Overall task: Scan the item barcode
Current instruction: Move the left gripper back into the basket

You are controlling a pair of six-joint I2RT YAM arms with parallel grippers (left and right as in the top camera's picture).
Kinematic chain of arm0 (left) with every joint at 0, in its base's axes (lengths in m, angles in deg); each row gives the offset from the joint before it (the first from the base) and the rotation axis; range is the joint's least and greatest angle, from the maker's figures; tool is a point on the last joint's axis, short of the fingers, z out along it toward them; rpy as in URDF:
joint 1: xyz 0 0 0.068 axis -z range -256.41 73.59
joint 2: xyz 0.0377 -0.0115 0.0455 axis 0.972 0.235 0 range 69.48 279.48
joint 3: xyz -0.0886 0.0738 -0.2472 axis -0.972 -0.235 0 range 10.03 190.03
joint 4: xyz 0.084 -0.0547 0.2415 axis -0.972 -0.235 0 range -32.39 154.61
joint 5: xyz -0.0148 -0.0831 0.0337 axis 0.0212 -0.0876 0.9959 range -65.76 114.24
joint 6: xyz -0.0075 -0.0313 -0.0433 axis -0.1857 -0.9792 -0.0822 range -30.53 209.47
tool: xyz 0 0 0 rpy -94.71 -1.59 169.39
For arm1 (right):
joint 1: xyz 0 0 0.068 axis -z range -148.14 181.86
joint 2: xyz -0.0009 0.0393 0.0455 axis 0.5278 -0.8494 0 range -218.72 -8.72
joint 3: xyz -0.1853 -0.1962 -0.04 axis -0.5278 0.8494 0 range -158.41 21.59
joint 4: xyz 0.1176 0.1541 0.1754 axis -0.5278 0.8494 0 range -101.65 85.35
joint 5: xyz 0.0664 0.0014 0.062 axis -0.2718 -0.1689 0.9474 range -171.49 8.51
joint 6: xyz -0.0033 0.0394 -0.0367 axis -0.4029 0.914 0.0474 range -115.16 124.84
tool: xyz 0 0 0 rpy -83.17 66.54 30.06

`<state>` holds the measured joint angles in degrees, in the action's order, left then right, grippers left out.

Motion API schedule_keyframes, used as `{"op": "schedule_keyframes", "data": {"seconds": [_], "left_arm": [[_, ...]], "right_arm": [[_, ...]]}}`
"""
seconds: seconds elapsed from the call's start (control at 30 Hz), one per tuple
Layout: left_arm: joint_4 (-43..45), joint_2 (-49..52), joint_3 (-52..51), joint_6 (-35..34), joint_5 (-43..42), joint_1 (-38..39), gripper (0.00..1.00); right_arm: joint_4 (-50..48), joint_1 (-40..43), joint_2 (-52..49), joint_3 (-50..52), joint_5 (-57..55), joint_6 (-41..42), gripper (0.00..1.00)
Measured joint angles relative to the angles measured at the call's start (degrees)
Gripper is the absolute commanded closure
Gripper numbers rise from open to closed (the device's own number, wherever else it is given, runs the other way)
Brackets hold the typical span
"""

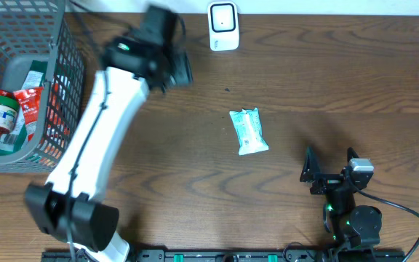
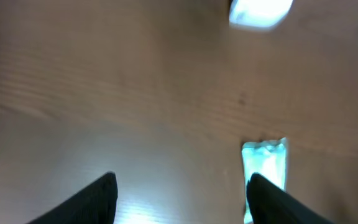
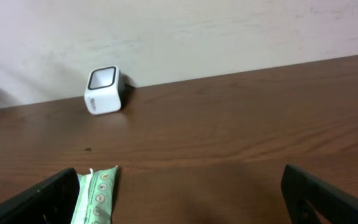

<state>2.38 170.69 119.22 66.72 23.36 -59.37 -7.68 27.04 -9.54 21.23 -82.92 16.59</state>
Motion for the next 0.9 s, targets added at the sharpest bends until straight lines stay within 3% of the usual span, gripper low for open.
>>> {"op": "schedule_keyframes", "data": {"seconds": [0.2,0.37,0.47,0.7,0.9], "left_arm": [[-2.16,-3.21,15.30,6.21,9.57,-9.88,0.22],[-2.08,-4.09,16.57,10.71,14.95,-21.00,0.09],[-3.54,-3.32,16.41,11.52,15.96,-28.04,0.09],[-4.87,-2.99,13.40,11.41,9.51,-42.80,0.09],[-5.01,0.85,8.94,11.45,3.21,-49.13,0.09]], "right_arm": [[-0.04,0.00,-0.02,0.00,0.00,0.00,0.01],[-0.07,0.00,-0.02,0.00,0.00,0.00,0.01],[-0.04,0.00,-0.02,0.00,0.00,0.00,0.01],[-0.04,0.00,-0.02,0.00,0.00,0.00,0.01],[-0.04,0.00,-0.02,0.00,0.00,0.00,0.01]]}}
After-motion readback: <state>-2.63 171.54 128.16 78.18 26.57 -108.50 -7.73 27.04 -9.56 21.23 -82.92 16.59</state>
